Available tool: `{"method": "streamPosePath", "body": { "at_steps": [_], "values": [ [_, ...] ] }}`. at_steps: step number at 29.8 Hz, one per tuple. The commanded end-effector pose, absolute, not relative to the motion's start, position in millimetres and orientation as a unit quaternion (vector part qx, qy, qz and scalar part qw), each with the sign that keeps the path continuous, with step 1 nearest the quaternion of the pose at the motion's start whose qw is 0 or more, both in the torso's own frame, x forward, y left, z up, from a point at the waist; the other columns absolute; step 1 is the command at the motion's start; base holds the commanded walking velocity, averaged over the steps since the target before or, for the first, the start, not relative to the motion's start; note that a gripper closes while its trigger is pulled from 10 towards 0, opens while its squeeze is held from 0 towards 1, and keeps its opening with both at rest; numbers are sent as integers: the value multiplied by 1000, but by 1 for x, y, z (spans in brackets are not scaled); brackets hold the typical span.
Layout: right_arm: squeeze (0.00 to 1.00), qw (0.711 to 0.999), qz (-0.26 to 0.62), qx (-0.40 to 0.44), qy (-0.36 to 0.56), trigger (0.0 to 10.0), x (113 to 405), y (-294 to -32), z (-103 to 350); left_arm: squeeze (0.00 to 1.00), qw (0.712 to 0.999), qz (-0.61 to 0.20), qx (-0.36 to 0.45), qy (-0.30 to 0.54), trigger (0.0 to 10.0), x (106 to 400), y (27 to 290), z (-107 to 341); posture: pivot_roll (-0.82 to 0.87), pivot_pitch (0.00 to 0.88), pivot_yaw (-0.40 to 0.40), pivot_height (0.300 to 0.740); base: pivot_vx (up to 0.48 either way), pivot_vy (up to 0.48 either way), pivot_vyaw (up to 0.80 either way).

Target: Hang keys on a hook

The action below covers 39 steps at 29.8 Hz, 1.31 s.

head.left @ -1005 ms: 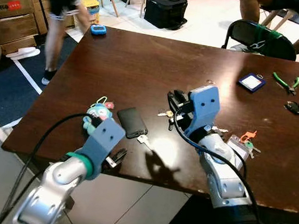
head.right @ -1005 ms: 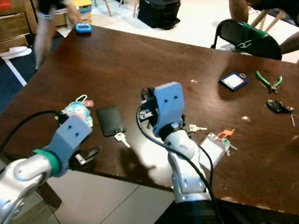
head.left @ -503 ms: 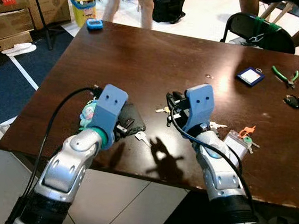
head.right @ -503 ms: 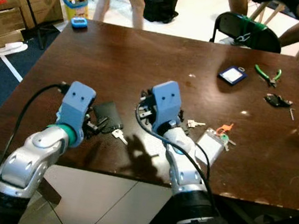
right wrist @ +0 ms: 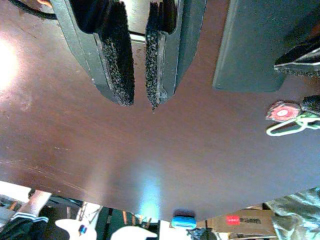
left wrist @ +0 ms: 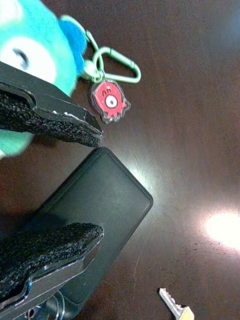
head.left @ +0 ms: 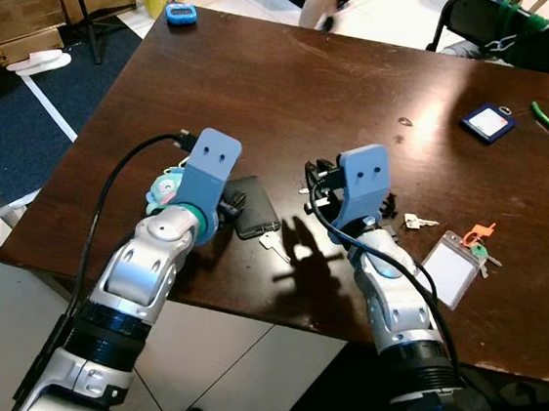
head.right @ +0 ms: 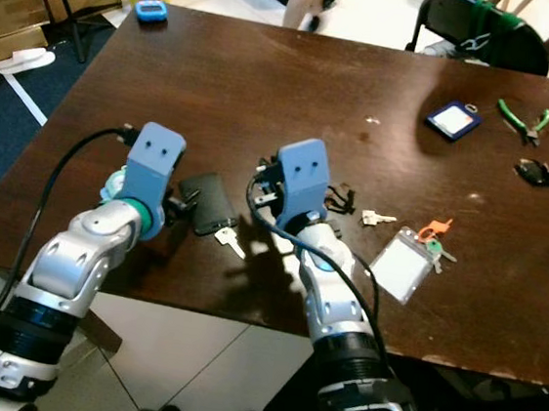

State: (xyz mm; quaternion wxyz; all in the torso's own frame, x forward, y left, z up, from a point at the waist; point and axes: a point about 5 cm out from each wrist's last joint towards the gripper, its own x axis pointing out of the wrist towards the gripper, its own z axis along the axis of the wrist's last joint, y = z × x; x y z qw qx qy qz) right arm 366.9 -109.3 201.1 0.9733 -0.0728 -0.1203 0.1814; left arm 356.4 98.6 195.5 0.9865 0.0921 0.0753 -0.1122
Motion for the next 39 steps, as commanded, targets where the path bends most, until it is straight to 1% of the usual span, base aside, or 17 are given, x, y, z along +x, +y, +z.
{"method": "streamPosePath", "body": {
  "at_steps": [1, 6, 10, 12, 13, 14, 15, 18, 19, 21, 22, 23, 25, 28, 29, 33, 39],
  "values": [
    [0, 975, 175, -68, -117, 10000, 367, -112, 197, 0, 986, -117, 99, 64, 10000, 360, 94, 198, -19, 236, 105, 740, 0, 0, 0],
    [0, 976, 169, -68, -123, 10000, 366, -116, 198, 0, 984, -122, 125, 24, 10000, 364, 91, 215, -20, 233, 108, 740, 0, 0, 0],
    [0, 972, 170, -81, -141, 10000, 363, -117, 204, 0, 983, -116, 140, 7, 10000, 353, 102, 221, -15, 230, 112, 740, 0, 0, 0],
    [0, 969, 173, -86, -152, 10000, 361, -117, 209, 0, 986, -98, 139, -3, 10000, 343, 115, 225, -17, 227, 111, 740, 0, 0, 0],
    [0, 969, 174, -87, -155, 10000, 361, -117, 211, 259, 986, -89, 139, -7, 10000, 337, 122, 227, -10, 222, 108, 740, 0, 0, 0],
    [0, 969, 174, -87, -155, 10000, 361, -117, 211, 259, 986, -89, 139, -7, 10000, 337, 122, 227, -10, 222, 108, 740, 0, 0, 0],
    [0, 968, 174, -86, -157, 10000, 360, -118, 212, 1000, 987, -84, 138, -5, 10000, 329, 128, 226, -9, 221, 107, 740, 0, 0, 0],
    [0, 968, 174, -86, -157, 10000, 360, -119, 212, 1000, 987, -77, 144, -1, 10000, 322, 135, 224, -1, 217, 104, 740, 0, 0, 0],
    [0, 968, 173, -86, -157, 10000, 360, -120, 212, 1000, 987, -67, 143, 9, 10000, 317, 141, 220, 1, 214, 103, 740, 0, 0, 0],
    [0, 968, 173, -86, -157, 10000, 360, -120, 212, 1000, 987, -67, 143, 9, 10000, 317, 141, 220, 1, 214, 103, 740, 0, 0, 0],
    [0, 968, 175, -86, -157, 10000, 359, -118, 211, 1000, 989, -46, 138, 21, 10000, 311, 151, 217, 0, 210, 101, 740, 0, 0, 0],
    [0, 968, 175, -86, -157, 10000, 359, -118, 211, 1000, 989, -46, 138, 21, 10000, 311, 151, 217, 0, 210, 101, 740, 0, 0, 0],
    [0, 967, 179, -85, -157, 10000, 359, -116, 210, 1000, 991, -18, 120, 48, 10000, 299, 166, 212, 8, 203, 100, 740, 0, 0, 0],
    [0, 967, 181, -85, -157, 10000, 358, -116, 210, 1000, 992, -17, 111, 65, 10000, 292, 169, 210, 8, 203, 100, 740, 0, 0, 0],
    [0, 967, 181, -86, -157, 10000, 358, -116, 210, 0, 992, -15, 97, 81, 10000, 287, 169, 207, 10, 199, 100, 740, 0, 0, 0],
    [0, 967, 182, -85, -156, 10000, 358, -117, 210, 0, 992, 7, 64, 111, 10000, 279, 168, 201, 16, 196, 97, 740, 0, 0, 0],
    [0, 966, 187, -83, -157, 10000, 358, -112, 210, 0, 992, 8, 31, 121, 10000, 282, 157, 200, 14, 188, 95, 740, 0, 0, 0]
  ]
}}
